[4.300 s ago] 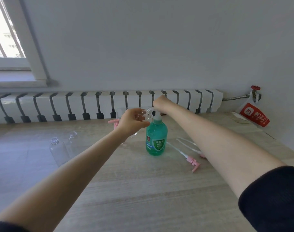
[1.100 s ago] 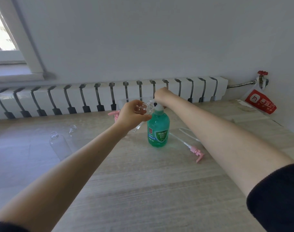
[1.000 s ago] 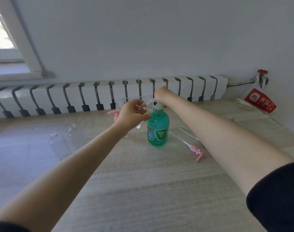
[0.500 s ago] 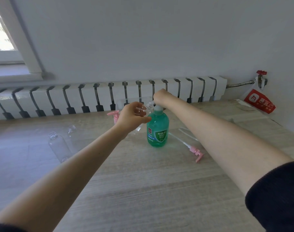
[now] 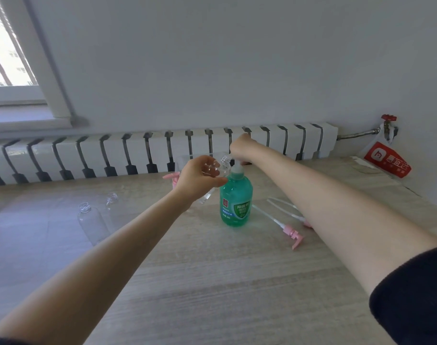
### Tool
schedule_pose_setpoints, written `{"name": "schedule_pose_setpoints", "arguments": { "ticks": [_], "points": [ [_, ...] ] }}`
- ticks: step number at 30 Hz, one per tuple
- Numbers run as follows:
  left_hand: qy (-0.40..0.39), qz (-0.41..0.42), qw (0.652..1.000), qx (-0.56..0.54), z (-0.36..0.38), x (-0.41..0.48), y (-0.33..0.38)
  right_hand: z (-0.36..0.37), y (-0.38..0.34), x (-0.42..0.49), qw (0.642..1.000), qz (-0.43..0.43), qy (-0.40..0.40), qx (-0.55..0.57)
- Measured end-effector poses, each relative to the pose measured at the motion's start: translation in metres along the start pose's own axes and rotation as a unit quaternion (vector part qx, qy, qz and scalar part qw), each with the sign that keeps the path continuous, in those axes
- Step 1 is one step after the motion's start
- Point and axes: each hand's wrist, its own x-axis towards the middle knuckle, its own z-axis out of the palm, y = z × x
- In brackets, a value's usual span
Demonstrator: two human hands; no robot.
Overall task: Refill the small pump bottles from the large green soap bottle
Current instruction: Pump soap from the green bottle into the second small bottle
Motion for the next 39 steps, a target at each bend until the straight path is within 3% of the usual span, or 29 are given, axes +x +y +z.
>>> {"name": "schedule_pose_setpoints", "arguments": {
  "ticks": [7, 39],
  "points": [
    [0.004, 0.006, 1.0, 0.015, -0.001, 0.002, -0.003, 0.008, -0.003, 0.0, 0.999, 0.04, 0.021, 0.003],
    [0.004, 0.002, 1.0, 0.001, -0.003, 0.001, 0.002, -0.002, -0.009, -0.006, 0.999, 0.021, 0.037, -0.025]
  ]
}}
